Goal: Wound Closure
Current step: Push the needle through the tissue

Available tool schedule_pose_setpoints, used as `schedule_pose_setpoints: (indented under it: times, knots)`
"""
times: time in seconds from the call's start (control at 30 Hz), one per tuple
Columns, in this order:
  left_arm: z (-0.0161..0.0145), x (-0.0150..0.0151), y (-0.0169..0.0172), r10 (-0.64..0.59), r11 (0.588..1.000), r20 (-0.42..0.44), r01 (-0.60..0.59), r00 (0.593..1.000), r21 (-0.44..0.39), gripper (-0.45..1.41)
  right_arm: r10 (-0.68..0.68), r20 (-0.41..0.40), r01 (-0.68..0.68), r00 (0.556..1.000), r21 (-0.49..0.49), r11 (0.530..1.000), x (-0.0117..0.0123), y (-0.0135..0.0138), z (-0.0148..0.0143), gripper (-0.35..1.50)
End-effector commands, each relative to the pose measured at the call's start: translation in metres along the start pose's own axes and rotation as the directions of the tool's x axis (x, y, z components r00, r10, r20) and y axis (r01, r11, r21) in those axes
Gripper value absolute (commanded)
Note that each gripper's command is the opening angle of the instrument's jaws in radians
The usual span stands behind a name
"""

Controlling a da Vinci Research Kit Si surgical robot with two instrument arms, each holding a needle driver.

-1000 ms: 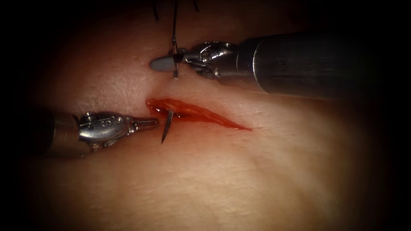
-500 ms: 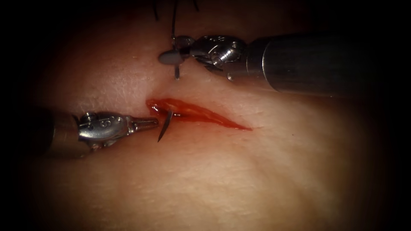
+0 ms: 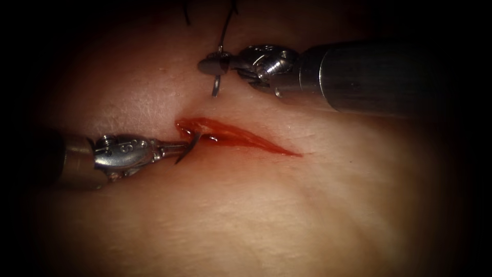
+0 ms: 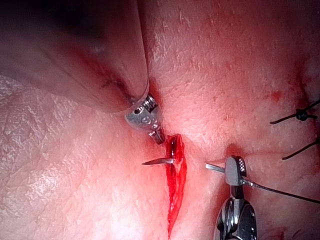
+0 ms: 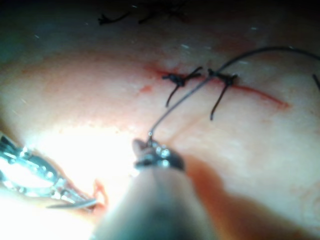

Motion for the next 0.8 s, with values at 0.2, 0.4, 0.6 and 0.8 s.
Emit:
schedule_pose_setpoints:
  times: [0.2, 0.4, 0.6, 0.8]
  knots:
    - [0.0006, -0.0002, 0.0009, -0.005, 1.0, 0.002, 0.005, 1.0, -0.003, -0.45, 0.05, 0.001, -0.05, 0.999, 0.041, 0.998, -0.0002, 0.0001, 0.0013, -0.35]
    - [0.0005, 0.0002, 0.0015, 0.013, 1.0, 0.004, -0.013, 1.0, -0.001, -0.45, 0.068, 0.003, -0.068, 0.998, 0.078, 0.995, -0.0006, -0.0003, 0.0019, -0.35]
    - [0.0002, 0.0008, 0.0019, 0.059, 0.998, 0.008, -0.059, 0.998, -0.004, -0.4, 0.063, -0.001, -0.062, 0.998, 0.105, 0.993, -0.0005, -0.0006, 0.0023, -0.35]
    - [0.0003, 0.0031, 0.0023, 0.211, 0.977, -0.045, -0.211, 0.976, 0.01, 0.15, 0.037, -0.106, -0.021, 0.994, 0.15, 0.989, 0.0008, -0.0002, 0.0017, 0.69]
